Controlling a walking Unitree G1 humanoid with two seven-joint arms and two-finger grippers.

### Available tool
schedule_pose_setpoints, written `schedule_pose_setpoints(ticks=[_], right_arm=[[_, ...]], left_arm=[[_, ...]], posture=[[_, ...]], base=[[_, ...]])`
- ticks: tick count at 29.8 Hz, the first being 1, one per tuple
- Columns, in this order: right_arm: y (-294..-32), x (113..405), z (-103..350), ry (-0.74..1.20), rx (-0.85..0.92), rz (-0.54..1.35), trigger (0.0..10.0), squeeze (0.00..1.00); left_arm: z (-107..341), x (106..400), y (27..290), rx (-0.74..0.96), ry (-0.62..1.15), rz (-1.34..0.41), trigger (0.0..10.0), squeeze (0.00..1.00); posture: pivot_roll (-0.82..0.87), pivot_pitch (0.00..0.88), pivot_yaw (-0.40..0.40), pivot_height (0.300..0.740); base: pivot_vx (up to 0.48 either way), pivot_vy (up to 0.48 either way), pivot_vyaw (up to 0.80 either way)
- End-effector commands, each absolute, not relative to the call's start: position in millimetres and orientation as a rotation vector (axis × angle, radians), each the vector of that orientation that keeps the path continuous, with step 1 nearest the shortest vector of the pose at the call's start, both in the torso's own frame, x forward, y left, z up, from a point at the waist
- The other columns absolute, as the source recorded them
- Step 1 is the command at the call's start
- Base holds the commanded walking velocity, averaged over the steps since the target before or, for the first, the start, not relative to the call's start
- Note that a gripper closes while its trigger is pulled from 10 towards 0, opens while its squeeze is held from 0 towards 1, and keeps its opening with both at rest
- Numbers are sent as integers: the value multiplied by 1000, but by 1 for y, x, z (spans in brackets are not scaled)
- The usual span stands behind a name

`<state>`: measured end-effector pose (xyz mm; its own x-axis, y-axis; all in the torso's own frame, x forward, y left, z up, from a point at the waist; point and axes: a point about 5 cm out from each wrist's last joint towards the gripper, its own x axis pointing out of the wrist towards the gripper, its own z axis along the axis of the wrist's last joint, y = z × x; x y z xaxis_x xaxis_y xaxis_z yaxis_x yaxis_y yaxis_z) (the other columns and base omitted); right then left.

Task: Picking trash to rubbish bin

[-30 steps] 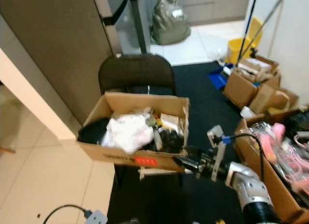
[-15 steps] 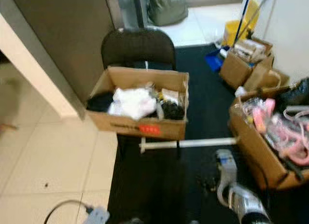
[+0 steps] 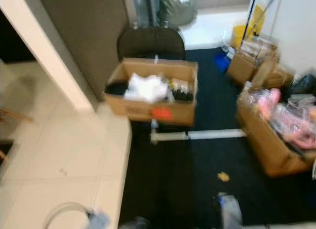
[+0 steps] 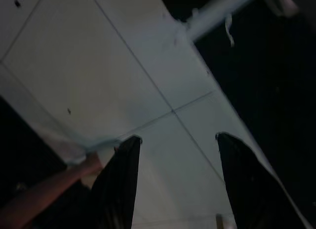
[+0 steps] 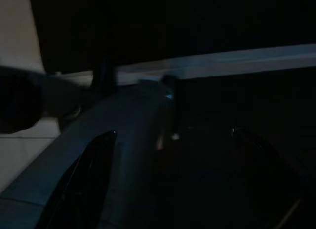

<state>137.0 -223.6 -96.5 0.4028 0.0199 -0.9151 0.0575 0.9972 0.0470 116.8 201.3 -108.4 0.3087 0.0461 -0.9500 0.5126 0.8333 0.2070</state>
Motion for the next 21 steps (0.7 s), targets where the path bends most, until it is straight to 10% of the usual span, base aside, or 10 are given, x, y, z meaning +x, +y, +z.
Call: schedule_pose_setpoints(ticks=[1, 9, 21], right_arm=[[-221, 124, -102, 1217, 43, -12, 10000, 0], [-220, 122, -103, 1261, -68, 30, 10000, 0], [-221, 125, -103, 1265, -62, -13, 10000, 0]], left_arm=[[-107, 122, 203, 556, 1221, -338, 10000, 0], [-107, 122, 203, 557, 1218, -339, 10000, 0], [-107, 122, 202, 557, 1216, -342, 10000, 0]], posture=[[-4, 79, 82, 740], [-4, 79, 82, 740], [-5, 77, 79, 740]], base=[[-352, 0, 0], [-208, 0, 0], [0, 0, -761]])
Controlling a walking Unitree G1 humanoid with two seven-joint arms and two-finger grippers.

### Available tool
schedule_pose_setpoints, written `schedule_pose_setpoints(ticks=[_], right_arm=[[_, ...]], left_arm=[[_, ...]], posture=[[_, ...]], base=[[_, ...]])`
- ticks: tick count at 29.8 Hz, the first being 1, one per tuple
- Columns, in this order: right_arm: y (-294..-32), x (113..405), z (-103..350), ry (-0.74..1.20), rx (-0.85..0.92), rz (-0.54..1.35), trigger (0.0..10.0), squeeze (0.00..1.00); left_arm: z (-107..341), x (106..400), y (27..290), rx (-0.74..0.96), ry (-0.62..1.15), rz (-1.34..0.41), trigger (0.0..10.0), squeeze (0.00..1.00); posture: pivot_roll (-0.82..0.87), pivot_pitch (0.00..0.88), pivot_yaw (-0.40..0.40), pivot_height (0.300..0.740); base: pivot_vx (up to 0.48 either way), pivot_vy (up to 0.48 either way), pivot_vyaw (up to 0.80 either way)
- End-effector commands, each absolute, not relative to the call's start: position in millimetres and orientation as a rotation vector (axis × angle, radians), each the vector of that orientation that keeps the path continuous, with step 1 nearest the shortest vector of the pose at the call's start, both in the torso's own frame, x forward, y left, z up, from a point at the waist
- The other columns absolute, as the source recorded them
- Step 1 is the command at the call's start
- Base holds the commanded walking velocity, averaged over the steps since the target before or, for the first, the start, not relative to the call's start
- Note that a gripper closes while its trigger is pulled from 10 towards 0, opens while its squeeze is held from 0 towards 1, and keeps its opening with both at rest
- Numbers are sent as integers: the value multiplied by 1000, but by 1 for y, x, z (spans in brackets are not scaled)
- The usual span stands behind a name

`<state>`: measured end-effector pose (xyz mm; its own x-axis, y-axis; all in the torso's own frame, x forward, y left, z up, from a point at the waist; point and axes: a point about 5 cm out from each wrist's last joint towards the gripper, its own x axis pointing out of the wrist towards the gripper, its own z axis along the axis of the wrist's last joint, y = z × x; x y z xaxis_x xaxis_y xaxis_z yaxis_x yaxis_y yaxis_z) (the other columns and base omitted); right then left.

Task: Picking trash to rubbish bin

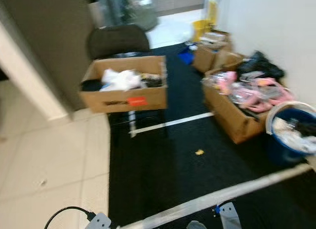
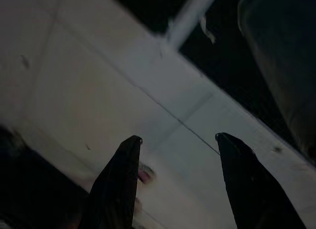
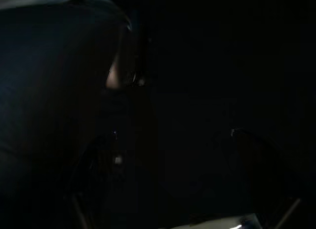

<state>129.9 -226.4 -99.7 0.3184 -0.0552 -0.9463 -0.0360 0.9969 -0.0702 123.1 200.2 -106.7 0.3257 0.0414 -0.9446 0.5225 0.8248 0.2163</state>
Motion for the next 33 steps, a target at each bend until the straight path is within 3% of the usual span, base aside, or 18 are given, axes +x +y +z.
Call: schedule_pose_setpoints(ticks=[1, 33], right_arm=[[-221, 125, -103, 1254, -23, -46, 10000, 0], [-214, 134, -101, 1271, -111, 0, 10000, 0]], left_arm=[[-107, 122, 201, 557, 1215, -342, 10000, 0], [-106, 125, 202, 568, 1209, -349, 10000, 0]], posture=[[-5, 77, 79, 740], [-3, 67, 84, 740]], base=[[0, 0, -769], [0, 0, -771]])
